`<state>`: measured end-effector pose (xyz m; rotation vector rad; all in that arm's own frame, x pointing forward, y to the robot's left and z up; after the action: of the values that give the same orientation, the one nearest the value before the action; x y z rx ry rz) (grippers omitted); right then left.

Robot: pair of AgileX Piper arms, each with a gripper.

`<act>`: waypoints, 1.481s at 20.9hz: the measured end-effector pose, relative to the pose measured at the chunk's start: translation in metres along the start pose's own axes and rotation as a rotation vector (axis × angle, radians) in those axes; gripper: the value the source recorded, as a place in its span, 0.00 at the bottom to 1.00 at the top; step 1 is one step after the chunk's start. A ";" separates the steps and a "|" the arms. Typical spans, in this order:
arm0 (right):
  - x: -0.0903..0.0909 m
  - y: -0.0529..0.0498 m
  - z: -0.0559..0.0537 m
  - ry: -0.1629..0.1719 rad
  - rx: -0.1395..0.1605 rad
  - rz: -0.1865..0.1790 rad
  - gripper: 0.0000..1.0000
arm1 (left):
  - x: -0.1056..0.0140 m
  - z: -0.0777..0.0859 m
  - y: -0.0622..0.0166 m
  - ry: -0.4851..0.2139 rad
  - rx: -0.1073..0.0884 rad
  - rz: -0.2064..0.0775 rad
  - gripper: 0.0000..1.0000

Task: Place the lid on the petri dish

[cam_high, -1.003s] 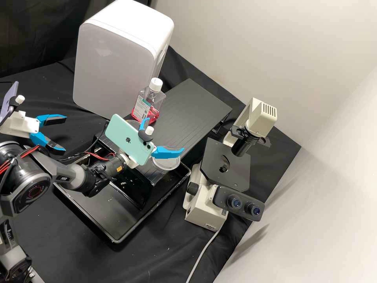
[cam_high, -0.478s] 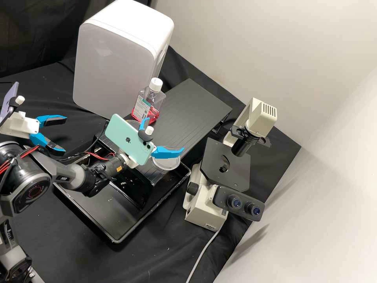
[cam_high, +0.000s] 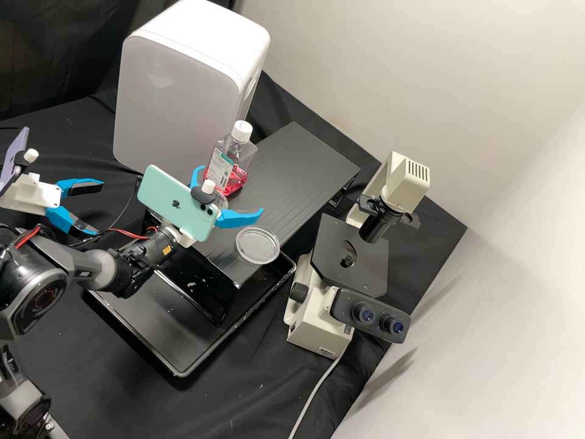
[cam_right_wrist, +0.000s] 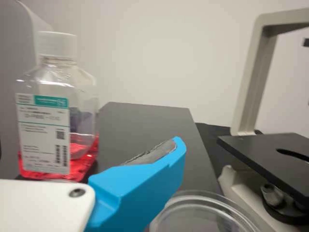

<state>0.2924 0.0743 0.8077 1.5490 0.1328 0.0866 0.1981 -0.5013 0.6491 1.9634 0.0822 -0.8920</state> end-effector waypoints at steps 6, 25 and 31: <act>-0.001 -0.008 -0.008 0.031 0.003 -0.022 1.00 | 0.000 0.000 0.0000 0.000 0.000 0.000 1.00; -0.003 -0.040 -0.010 0.052 -0.068 -0.119 1.00 | 0.000 0.000 0.0000 0.000 0.002 0.000 1.00; -0.004 -0.047 -0.007 0.042 -0.069 -0.137 1.00 | 0.000 0.000 0.0000 0.000 0.002 0.000 1.00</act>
<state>0.2864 0.0795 0.7612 1.4654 0.2661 0.0146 0.1981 -0.5013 0.6491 1.9651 0.0814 -0.8923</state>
